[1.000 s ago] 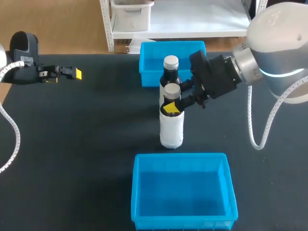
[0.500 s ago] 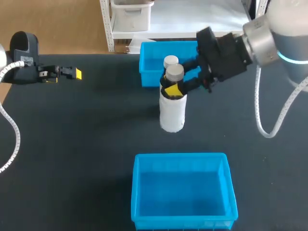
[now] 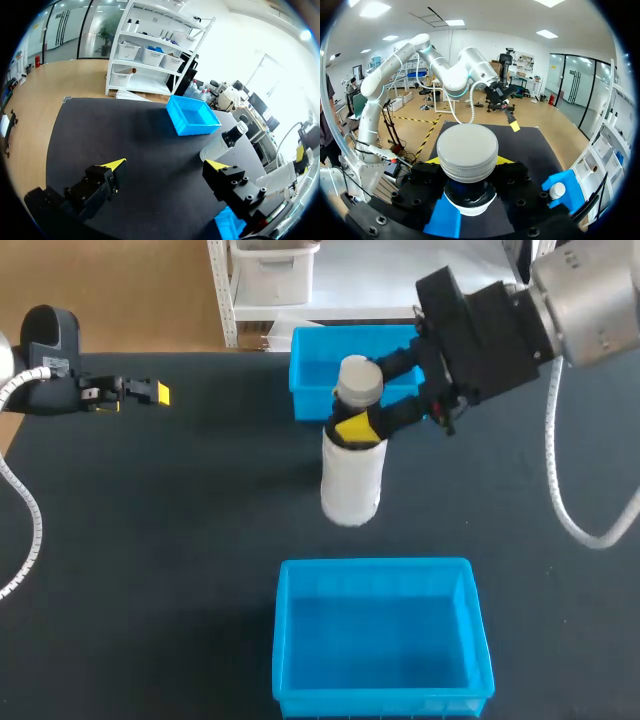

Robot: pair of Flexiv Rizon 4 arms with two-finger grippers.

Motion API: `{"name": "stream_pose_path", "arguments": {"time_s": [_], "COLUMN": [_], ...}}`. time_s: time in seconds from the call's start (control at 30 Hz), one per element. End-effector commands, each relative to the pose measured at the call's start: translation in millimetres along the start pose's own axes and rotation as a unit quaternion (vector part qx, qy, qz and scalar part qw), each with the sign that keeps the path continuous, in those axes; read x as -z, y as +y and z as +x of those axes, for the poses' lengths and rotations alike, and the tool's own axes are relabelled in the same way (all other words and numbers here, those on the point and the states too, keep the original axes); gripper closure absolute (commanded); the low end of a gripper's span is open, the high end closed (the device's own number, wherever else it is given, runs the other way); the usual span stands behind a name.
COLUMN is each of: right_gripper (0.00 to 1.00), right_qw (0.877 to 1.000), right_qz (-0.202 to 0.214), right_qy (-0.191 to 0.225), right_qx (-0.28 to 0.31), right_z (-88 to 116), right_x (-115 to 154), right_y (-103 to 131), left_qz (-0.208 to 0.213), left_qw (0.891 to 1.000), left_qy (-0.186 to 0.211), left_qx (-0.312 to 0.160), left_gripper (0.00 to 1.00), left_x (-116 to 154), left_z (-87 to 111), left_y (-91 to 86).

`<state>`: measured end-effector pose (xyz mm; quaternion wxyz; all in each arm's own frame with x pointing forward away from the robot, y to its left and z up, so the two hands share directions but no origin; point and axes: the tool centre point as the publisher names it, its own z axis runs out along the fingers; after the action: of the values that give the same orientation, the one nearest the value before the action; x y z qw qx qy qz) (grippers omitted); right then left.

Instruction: Pick up the bottle, and place it in the far bin if it is heavy, or in the near bin if it is light.

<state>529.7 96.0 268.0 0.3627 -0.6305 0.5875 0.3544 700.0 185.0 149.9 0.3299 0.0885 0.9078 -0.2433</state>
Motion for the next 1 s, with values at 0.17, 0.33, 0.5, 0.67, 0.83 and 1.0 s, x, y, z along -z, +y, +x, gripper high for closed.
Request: {"name": "stream_pose_path", "arguments": {"time_s": [0.17,0.33,0.5,0.67,0.83,1.0], "right_gripper": [1.0,1.0,1.0,1.0,1.0,1.0], "right_qw": [1.0,1.0,1.0,1.0,0.999,0.999], "right_qz": [0.01,-0.001,-0.004,-0.008,-0.022,-0.037], "right_qy": [0.007,0.007,0.006,0.005,0.01,0.003], "right_qx": [-0.004,-0.01,-0.016,-0.024,-0.03,-0.028], "right_z": [1.4,8.9,18.4,26.5,40.6,56.4], "right_x": [-13.5,-20.3,-26.3,-30.2,-41.9,-54.9], "right_y": [47.8,65.5,74.7,80.8,87.3,88.4], "left_qz": [0.0,0.0,0.0,0.0,0.0,0.0], "left_qw": [1.0,1.0,1.0,1.0,1.0,1.0], "left_qy": [0.0,0.0,0.0,0.0,0.0,0.0], "left_qx": [0.0,0.0,0.0,0.0,0.0,0.0], "left_gripper": [0.0,0.0,0.0,0.0,0.0,0.0], "left_x": [0.0,0.0,0.0,0.0,0.0,0.0], "left_z": [0.0,0.0,0.0,0.0,0.0,0.0], "left_y": [0.0,0.0,0.0,0.0,0.0,0.0]}}
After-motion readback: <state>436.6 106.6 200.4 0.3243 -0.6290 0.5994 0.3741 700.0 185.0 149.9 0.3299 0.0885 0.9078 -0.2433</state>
